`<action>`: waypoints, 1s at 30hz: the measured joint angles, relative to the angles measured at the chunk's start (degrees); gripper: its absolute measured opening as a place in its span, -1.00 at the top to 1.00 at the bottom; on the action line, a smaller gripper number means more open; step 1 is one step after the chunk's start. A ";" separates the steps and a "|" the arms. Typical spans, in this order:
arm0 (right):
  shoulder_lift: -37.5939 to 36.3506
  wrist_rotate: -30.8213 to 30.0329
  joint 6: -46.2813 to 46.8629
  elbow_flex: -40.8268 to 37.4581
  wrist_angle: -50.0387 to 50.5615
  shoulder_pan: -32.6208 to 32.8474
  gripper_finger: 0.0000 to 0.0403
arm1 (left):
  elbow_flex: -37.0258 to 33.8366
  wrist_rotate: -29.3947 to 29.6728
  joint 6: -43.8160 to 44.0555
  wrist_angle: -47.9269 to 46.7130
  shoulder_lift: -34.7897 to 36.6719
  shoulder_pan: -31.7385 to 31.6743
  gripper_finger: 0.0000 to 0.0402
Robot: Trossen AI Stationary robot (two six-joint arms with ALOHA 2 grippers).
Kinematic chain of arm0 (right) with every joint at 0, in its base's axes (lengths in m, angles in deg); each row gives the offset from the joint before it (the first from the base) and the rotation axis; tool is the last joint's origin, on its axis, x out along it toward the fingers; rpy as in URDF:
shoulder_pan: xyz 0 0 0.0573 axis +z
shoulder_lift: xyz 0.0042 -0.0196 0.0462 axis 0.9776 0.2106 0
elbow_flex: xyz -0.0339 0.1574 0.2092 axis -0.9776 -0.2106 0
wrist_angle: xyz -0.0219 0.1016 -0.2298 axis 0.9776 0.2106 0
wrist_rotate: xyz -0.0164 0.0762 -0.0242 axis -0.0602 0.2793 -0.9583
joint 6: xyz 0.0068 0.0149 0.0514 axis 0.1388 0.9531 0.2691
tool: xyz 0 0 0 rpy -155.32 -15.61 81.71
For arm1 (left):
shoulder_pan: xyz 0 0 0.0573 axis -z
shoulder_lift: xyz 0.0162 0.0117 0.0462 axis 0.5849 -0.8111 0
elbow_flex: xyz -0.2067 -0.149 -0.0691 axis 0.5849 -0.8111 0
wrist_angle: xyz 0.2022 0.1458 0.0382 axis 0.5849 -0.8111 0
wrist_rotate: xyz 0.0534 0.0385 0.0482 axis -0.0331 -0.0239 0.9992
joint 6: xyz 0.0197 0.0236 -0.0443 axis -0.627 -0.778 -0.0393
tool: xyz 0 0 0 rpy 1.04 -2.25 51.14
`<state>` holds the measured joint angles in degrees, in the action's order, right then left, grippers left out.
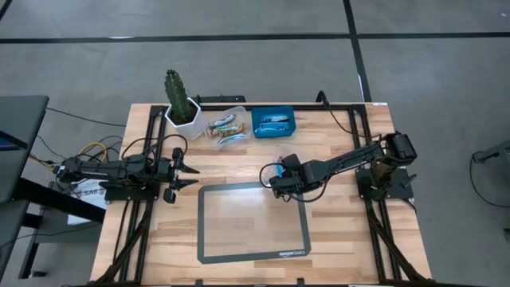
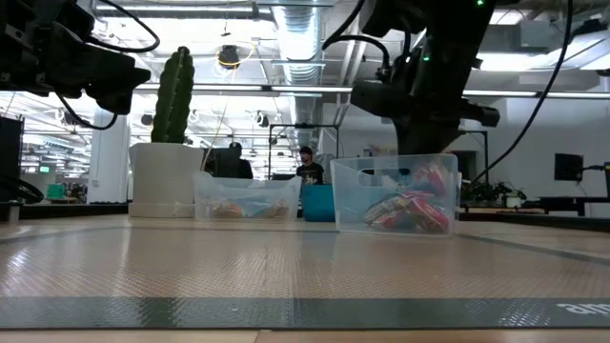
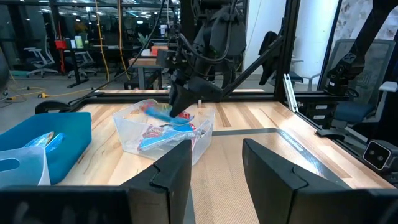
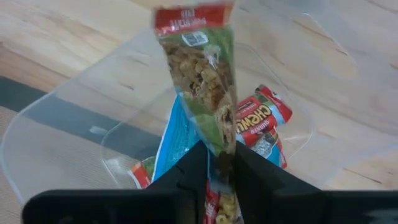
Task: Pick and place Granola Bars by type
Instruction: Put the red granola bar into the bottom transparent bin, then return to Home Position
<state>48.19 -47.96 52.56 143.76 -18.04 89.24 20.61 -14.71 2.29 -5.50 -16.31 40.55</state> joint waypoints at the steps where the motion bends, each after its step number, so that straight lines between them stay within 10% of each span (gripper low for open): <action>1: -0.01 -0.06 -0.03 0.01 0.00 0.00 0.67 | 0.01 0.00 -0.01 0.01 0.00 0.00 0.33; 16: -2.61 -11.55 -12.94 -0.59 -3.10 3.99 0.13 | -0.01 0.00 -0.01 -0.01 0.00 0.00 0.33; 21: -12.61 -12.40 -28.85 -12.36 -26.81 5.59 0.07 | -0.01 0.00 -0.01 0.01 0.00 -0.01 0.33; 30: -28.95 11.13 -49.62 -40.80 -73.59 6.29 0.12 | 0.01 0.00 -0.01 -0.01 0.00 0.01 0.33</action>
<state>19.24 -36.84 2.94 102.96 -91.64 95.53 20.62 -14.71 2.28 -5.51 -16.31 40.56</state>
